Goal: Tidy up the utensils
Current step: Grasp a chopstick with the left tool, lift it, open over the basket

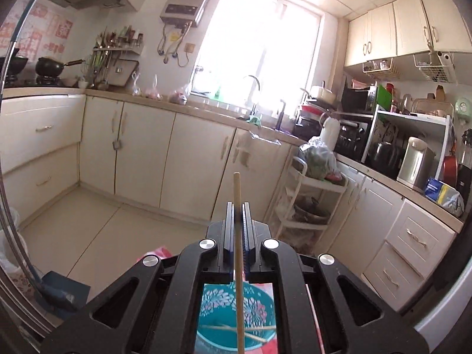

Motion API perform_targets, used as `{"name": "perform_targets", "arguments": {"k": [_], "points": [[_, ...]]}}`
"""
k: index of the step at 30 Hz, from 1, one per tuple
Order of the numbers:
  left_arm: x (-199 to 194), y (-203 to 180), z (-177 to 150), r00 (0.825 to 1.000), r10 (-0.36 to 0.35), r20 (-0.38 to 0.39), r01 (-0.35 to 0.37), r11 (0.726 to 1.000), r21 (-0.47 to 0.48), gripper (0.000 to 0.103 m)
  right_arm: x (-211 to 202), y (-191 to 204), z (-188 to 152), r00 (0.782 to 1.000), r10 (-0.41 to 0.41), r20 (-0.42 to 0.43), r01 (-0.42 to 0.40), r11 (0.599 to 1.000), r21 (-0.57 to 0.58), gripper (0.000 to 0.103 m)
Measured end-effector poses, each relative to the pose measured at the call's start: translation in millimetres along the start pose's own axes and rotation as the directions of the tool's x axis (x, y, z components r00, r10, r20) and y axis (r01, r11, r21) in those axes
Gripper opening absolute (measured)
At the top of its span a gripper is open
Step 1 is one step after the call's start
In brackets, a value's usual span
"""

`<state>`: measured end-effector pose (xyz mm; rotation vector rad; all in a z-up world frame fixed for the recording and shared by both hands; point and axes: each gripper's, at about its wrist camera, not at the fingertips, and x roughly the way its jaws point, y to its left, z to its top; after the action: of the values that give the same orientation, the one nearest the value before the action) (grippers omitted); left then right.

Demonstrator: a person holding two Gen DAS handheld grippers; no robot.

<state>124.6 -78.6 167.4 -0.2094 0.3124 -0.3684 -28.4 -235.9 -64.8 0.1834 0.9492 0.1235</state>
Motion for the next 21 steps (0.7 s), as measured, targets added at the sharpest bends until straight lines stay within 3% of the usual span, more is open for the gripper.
{"name": "perform_targets", "arguments": {"k": [3,6,12,19,20,21], "points": [[17.4,-9.8,1.1,0.998,0.049,0.044,-0.050,0.999,0.013,0.005,0.5,3.2,-0.1,1.000,-0.004,0.000,0.004,1.000,-0.020,0.031],[41.9,-10.2,-9.6,0.995,0.087,0.040,-0.088,0.996,0.022,0.004,2.3,6.2,0.0,1.000,-0.008,-0.002,0.008,0.999,-0.038,0.034],[78.6,0.0,-51.6,0.989,0.139,-0.042,-0.137,0.990,0.033,0.004,2.6,4.7,0.1,1.000,0.005,-0.001,-0.005,0.999,-0.032,0.036],[84.1,7.4,-90.3,0.973,0.162,-0.164,-0.145,0.983,0.109,0.006,2.6,4.4,0.1,1.000,0.007,-0.001,-0.007,1.000,-0.030,0.036],[82.2,8.9,-93.7,0.969,0.168,-0.180,-0.148,0.982,0.118,0.009,2.6,4.7,0.0,1.000,0.008,-0.001,-0.008,1.000,-0.028,0.036],[77.7,11.1,-95.7,0.966,0.177,-0.189,-0.155,0.980,0.124,0.020,2.7,4.6,0.0,1.000,0.009,0.000,-0.009,1.000,-0.027,0.036]]}}
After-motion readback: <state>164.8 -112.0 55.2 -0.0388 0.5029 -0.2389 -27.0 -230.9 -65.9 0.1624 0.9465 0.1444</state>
